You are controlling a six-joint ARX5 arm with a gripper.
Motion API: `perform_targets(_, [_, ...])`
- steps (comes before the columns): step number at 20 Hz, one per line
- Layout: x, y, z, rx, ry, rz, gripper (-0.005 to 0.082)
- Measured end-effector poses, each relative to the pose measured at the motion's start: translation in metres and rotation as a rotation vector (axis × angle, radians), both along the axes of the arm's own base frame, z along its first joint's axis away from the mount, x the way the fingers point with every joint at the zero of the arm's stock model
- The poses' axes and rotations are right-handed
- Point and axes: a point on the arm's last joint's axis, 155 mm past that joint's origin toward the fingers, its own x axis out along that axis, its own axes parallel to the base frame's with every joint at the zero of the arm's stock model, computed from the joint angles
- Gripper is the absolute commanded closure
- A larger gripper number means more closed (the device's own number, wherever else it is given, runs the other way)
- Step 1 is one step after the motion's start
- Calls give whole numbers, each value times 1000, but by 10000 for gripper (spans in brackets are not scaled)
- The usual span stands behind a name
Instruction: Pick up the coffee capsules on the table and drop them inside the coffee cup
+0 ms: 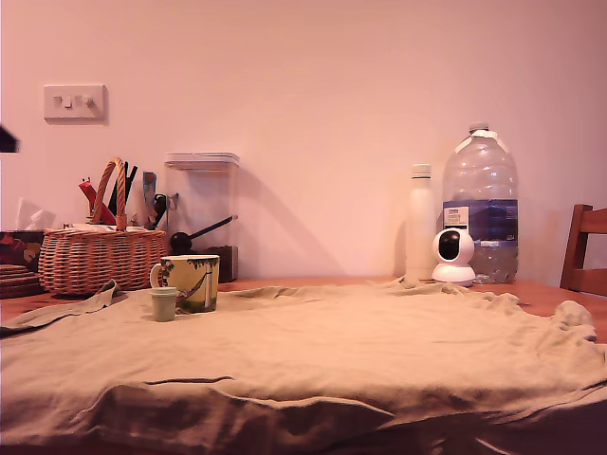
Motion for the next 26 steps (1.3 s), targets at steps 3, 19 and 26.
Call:
perform_targets(3, [7, -4, -1, 13, -14, -12, 133])
perform_targets(19, [55, -14, -32, 62, -78, -46, 133])
perform_targets(26, [68, -16, -78, 66, -23, -51, 133])
